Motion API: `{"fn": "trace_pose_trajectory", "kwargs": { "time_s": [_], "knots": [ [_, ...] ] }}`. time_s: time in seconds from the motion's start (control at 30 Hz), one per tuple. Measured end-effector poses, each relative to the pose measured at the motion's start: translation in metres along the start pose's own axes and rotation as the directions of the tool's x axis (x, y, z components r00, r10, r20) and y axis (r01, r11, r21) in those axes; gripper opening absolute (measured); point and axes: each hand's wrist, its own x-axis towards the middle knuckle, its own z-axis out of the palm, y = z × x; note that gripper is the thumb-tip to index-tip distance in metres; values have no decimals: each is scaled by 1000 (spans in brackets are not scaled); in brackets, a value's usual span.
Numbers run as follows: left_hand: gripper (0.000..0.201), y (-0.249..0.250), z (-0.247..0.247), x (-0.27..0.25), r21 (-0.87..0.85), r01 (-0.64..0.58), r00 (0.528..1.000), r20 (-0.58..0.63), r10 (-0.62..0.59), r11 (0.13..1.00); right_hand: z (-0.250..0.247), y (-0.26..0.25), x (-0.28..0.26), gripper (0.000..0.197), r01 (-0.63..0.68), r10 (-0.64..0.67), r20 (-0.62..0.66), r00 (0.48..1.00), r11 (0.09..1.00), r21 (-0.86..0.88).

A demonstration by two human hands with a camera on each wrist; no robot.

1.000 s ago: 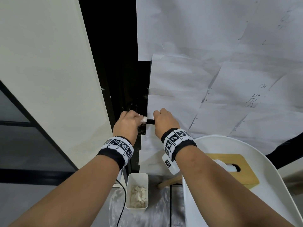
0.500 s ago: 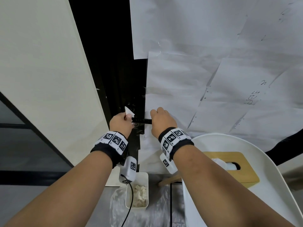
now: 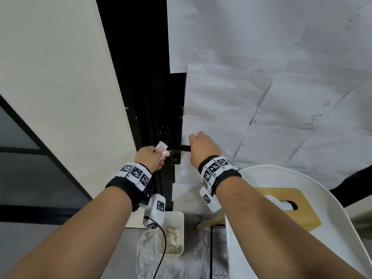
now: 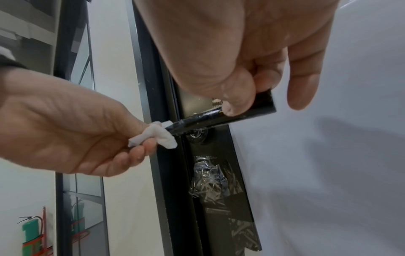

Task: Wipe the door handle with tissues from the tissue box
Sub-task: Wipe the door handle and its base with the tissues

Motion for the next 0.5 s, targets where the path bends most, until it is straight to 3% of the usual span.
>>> {"fn": "trace_pose_trajectory", "kwargs": {
  "time_s": [0.07, 0.13, 0.2, 0.33, 0.4, 0.5],
  "knots": [
    [29, -2, -5, -3, 315, -151, 972, -125, 199, 937, 0, 0, 0, 31, 1, -1, -5, 1000, 1000, -2],
    [24, 2, -8, -7, 497, -265, 899, -181, 398, 826, 0, -1, -1, 32, 0, 0, -7, 1000, 1000, 1],
    [16, 10, -8, -11, 490, -348, 842, -210, 496, 799, -1, -1, -1, 32, 2, -2, -6, 1000, 1000, 9],
    [15, 27, -5, -16, 343, -446, 795, -273, 542, 827, -1, 0, -2, 32, 5, -4, -17, 1000, 1000, 29],
    [19, 28, -3, -15, 400, -504, 760, -214, 613, 765, -1, 1, -2, 29, 7, -7, -15, 1000, 1000, 25],
    [26, 15, 3, -10, 550, -527, 785, 23, 619, 648, -8, 2, 0, 24, 1, -1, 33, 999, 1000, 11]
  ]
}}
